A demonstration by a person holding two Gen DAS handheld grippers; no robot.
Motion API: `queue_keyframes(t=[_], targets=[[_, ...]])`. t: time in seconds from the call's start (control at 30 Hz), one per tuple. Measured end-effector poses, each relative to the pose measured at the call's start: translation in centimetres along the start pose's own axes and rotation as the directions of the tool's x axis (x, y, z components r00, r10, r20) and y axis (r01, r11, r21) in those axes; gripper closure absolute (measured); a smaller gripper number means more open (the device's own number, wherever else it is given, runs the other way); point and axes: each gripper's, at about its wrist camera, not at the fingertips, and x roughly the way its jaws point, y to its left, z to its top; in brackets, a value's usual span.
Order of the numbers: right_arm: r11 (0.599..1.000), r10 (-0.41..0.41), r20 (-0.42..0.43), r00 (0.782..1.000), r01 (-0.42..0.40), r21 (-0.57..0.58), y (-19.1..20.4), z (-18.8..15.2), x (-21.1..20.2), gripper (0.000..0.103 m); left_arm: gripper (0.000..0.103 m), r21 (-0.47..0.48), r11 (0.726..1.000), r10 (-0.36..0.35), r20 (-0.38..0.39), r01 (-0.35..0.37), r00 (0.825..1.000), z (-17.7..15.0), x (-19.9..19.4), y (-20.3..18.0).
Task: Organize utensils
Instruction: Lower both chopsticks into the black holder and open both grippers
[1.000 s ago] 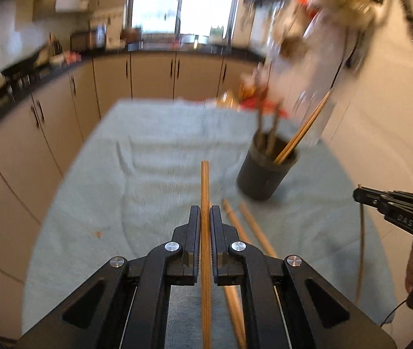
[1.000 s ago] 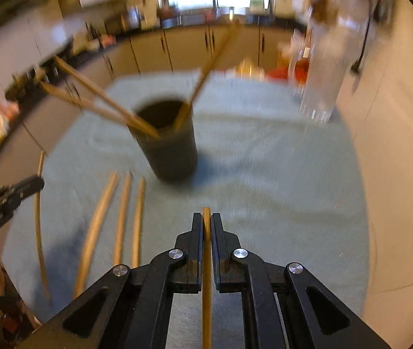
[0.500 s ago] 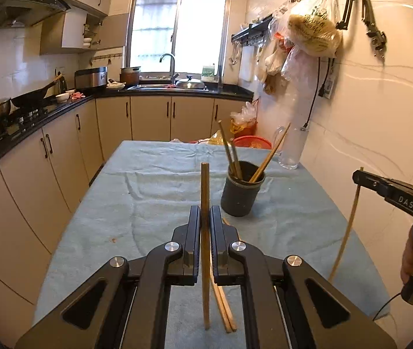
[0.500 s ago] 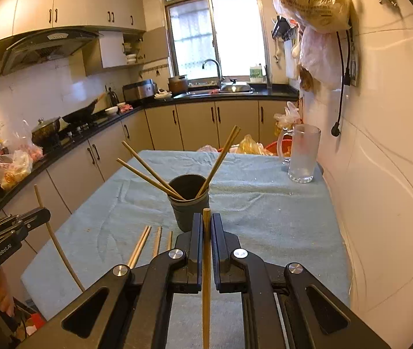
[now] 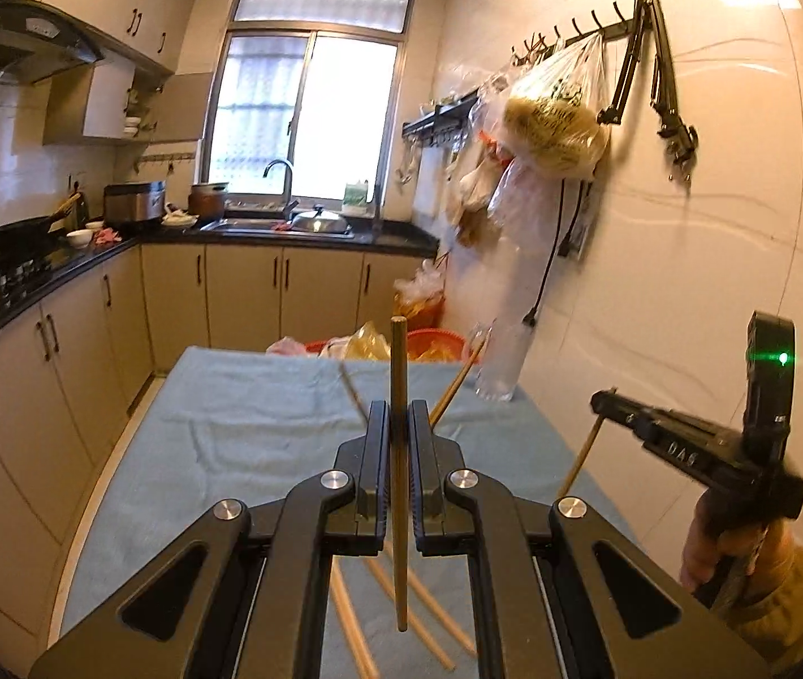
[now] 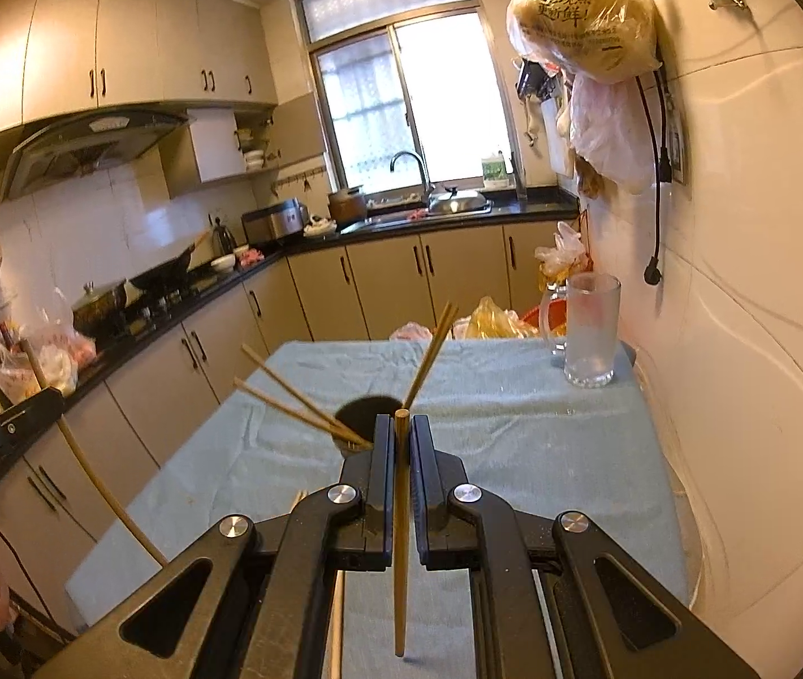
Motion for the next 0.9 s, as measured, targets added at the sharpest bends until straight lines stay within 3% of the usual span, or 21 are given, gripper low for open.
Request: queue_keyframes(t=[0.13,0.37,0.6,0.7,0.9], targets=[[1.000,0.009,0.049,0.999,-0.010,0.019,-0.4,2.2,0.2,0.097,0.097,-0.007,1.000,-0.009,0.020,0.009,1.000,2.7,2.1,-1.0],[0.996,0.045,0.188,0.981,-0.059,0.068,-0.4,7.0,1.0,0.097,0.097,-0.036,0.999,0.043,0.096,-0.039,0.994,7.7,6.9,-2.0],[0.992,0.029,0.271,0.962,-0.061,0.111,-0.3,9.4,4.8,0.097,0.097,-0.013,0.990,0.141,0.128,-0.140,0.982,9.0,13.1,-3.2],[0.991,0.014,0.253,0.967,-0.047,0.125,-0.6,9.1,7.4,0.097,0.097,-0.005,0.988,0.151,0.082,-0.152,0.985,8.5,16.4,-3.1],[0.987,0.013,0.135,0.991,-0.035,0.156,-1.9,6.9,12.1,0.097,0.097,-0.049,0.989,0.139,-0.065,-0.143,0.988,6.4,21.7,-1.5]])
